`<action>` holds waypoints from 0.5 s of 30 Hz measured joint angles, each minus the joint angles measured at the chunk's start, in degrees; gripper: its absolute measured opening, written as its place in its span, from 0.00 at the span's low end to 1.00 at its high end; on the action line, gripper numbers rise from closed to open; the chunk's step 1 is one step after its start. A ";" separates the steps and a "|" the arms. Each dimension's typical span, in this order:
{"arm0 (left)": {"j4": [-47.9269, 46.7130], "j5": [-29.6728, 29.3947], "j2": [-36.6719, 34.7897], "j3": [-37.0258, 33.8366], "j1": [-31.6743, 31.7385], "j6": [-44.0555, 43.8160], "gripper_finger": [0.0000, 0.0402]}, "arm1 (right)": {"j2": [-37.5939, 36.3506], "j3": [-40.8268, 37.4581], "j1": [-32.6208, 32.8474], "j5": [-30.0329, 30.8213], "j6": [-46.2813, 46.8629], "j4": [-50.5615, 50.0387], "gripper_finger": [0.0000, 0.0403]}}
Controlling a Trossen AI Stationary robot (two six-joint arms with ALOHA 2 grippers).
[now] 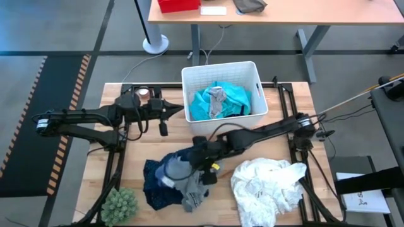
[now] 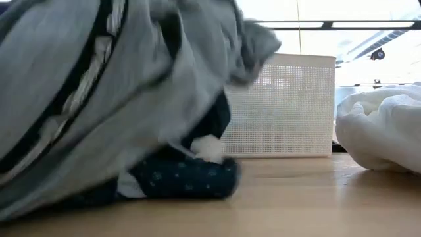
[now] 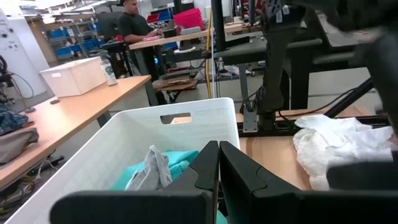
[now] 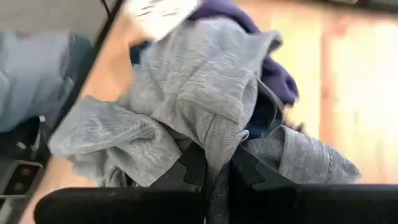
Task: Sort clothes
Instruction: Put the gray shirt in the bin
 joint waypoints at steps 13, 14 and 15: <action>0.41 -0.08 -1.00 0.00 0.01 -0.02 0.00 | -13.50 0.05 0.95 3.73 -1.12 -2.95 0.02; 0.41 -0.09 -1.03 0.00 -0.02 -0.02 0.00 | -14.12 0.05 0.95 3.73 -1.20 -2.95 0.02; 0.45 -0.09 -1.05 0.00 -0.01 -0.03 0.00 | -14.79 0.05 0.95 3.76 -1.31 -2.99 0.02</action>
